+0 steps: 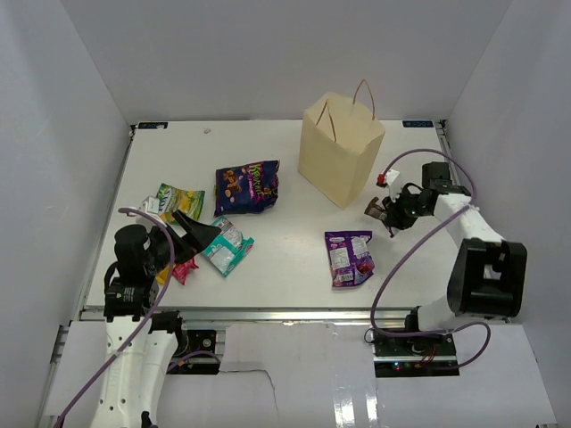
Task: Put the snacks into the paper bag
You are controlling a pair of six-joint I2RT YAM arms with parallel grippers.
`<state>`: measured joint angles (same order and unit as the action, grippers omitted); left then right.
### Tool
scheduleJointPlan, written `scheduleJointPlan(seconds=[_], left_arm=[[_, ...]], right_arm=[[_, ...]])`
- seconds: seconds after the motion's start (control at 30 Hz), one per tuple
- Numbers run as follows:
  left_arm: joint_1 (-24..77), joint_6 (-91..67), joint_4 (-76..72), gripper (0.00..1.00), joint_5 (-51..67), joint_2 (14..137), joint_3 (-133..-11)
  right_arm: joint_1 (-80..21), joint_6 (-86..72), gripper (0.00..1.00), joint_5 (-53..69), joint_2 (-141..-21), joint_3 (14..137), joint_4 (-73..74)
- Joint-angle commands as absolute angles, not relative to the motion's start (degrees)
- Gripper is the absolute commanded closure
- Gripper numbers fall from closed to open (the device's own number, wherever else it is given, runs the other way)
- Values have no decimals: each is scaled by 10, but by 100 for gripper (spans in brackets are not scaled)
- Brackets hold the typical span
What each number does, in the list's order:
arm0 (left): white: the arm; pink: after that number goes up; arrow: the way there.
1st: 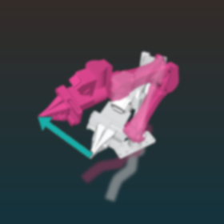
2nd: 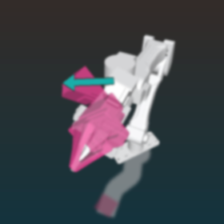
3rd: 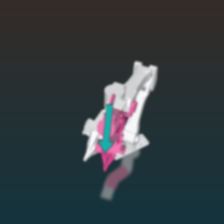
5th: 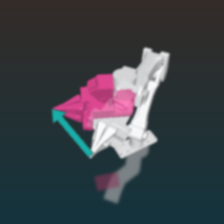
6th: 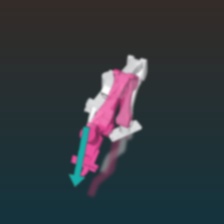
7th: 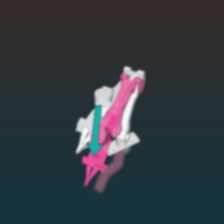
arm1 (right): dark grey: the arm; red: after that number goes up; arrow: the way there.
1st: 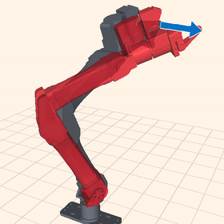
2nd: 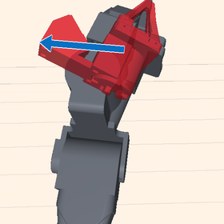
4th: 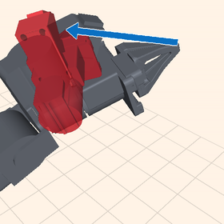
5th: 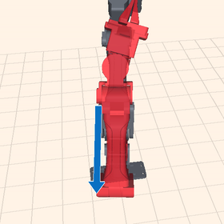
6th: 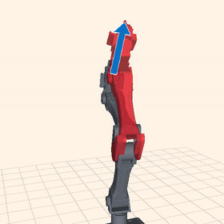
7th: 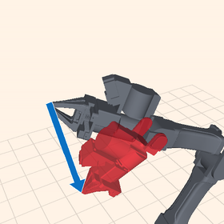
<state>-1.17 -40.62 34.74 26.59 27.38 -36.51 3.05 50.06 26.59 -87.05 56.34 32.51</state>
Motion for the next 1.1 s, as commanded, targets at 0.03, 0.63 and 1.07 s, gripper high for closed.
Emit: scheduleJointPlan(seconds=[0.03,0.63,1.07], left_arm=[[-15,-411,342,2,271,283,-355],[-16,-408,297,2,276,334,-327],[-15,-456,386,11,125,428,-325]], right_arm=[[33,545,74,414,-742,612,426],[-74,150,68,345,-927,1021,242],[-62,195,30,381,-920,1036,278]])
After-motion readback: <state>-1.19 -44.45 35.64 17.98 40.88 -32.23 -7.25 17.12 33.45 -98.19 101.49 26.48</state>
